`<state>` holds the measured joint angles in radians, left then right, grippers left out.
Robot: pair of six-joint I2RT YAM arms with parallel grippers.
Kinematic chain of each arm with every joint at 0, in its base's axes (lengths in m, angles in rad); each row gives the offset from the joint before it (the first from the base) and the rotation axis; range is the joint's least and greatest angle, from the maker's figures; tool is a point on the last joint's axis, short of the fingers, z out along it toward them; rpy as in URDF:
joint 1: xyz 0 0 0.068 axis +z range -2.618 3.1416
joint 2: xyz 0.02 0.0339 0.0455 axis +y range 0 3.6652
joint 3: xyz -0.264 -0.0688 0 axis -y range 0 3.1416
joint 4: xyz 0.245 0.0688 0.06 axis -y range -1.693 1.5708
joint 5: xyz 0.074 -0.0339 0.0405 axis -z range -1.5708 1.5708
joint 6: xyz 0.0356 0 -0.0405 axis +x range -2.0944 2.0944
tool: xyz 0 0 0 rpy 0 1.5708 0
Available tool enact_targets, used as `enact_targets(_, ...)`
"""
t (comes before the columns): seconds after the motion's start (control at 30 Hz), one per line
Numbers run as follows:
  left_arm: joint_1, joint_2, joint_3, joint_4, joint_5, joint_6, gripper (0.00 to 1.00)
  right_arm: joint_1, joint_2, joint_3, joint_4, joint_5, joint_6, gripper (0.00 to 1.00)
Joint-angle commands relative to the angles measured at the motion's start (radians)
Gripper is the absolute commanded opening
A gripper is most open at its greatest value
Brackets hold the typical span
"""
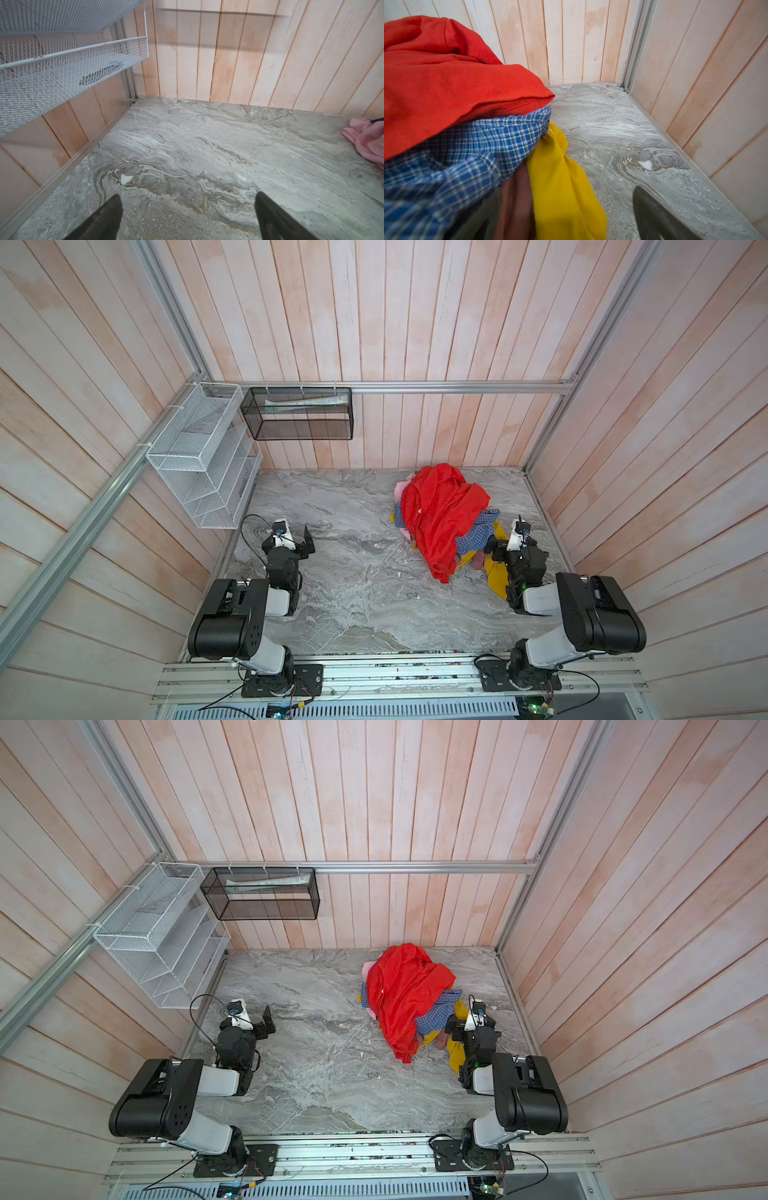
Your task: Pick out a specific cloth from the pile
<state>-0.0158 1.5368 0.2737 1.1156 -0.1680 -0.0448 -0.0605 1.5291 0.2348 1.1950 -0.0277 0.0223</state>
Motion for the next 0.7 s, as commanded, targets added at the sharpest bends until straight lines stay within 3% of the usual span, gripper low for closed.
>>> enact_targets(0.0, 0.002, 0.006, 0.004, 0.016, 0.001, 0.006, 1.00, -0.003, -0.013, 0.017, -0.011, -0.003, 0.010, 0.98)
enact_targets(0.67, 0.017, 0.006, 0.010, 0.002, 0.032, -0.004, 1.00, -0.015, -0.015, 0.011, -0.004, -0.026, 0.018, 0.98)
